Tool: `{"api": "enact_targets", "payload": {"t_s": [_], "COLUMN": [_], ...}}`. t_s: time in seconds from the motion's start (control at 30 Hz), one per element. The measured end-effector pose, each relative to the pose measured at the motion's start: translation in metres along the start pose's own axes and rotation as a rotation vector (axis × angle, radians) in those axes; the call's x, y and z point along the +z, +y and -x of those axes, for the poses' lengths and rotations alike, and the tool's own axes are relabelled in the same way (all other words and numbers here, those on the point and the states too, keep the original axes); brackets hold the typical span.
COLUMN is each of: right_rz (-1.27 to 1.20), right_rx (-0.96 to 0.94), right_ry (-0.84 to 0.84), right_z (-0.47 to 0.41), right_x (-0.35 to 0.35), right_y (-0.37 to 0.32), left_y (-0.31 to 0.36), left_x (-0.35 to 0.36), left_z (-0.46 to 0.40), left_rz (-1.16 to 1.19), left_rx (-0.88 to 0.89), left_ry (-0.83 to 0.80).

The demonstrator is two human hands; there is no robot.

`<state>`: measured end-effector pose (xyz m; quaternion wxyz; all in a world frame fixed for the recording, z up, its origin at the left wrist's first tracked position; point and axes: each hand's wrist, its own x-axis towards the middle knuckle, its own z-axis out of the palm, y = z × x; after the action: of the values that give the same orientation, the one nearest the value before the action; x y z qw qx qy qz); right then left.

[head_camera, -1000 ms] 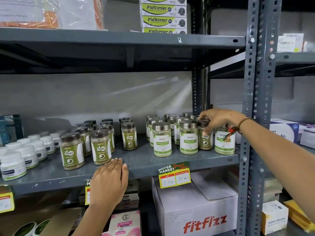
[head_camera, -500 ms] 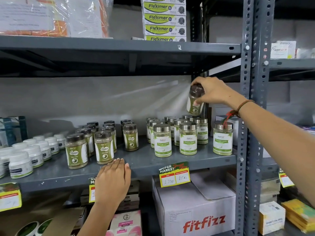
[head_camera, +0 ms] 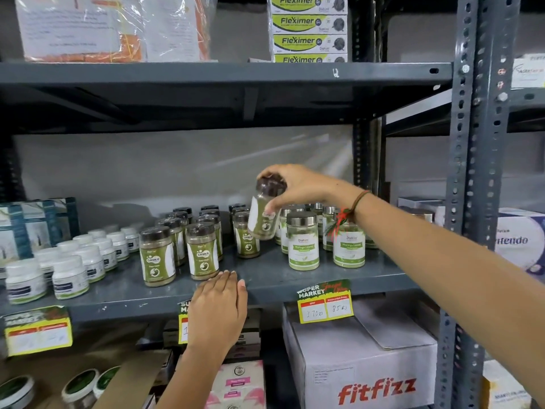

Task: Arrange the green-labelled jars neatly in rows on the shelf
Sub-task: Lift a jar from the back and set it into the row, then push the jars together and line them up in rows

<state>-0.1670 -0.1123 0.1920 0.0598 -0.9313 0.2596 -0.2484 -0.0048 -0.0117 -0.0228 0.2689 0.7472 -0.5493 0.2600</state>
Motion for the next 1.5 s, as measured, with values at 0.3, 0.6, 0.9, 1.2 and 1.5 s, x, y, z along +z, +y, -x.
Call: {"api": "enact_targets", "payload": {"t_s": [0.3,0.6,0.9,1.2,1.5], "right_rz": [0.122,0.098,0.11,0.038,0.454], "right_rx": [0.018,0.052,0.075,0.071,0.349], "right_ry": [-0.22,-0.292,-0.315,0.032,0.165], "right_z": [-0.031,-0.042,-0.035,0.012,0.083], "right_x": [0.059,0.069,0.067,0.027,-0.038], "right_y": [0.005,0.008,0.004,0.023,0.092], "left_y": [-0.005,-0.008,-0.007,-0.01,-0.006], "left_x": [0.002,0.008,0.009,0.003,-0.009], "left_z": [0.0,-0.003,-0.003,-0.006,-0.007], "left_rz": [-0.049,-0.037,-0.038,-0.056,-0.061], "left_rx": [0.046,0.049,0.042,0.078,0.047], "left_ry": [0.007,0.02,0.016,-0.021,-0.082]}}
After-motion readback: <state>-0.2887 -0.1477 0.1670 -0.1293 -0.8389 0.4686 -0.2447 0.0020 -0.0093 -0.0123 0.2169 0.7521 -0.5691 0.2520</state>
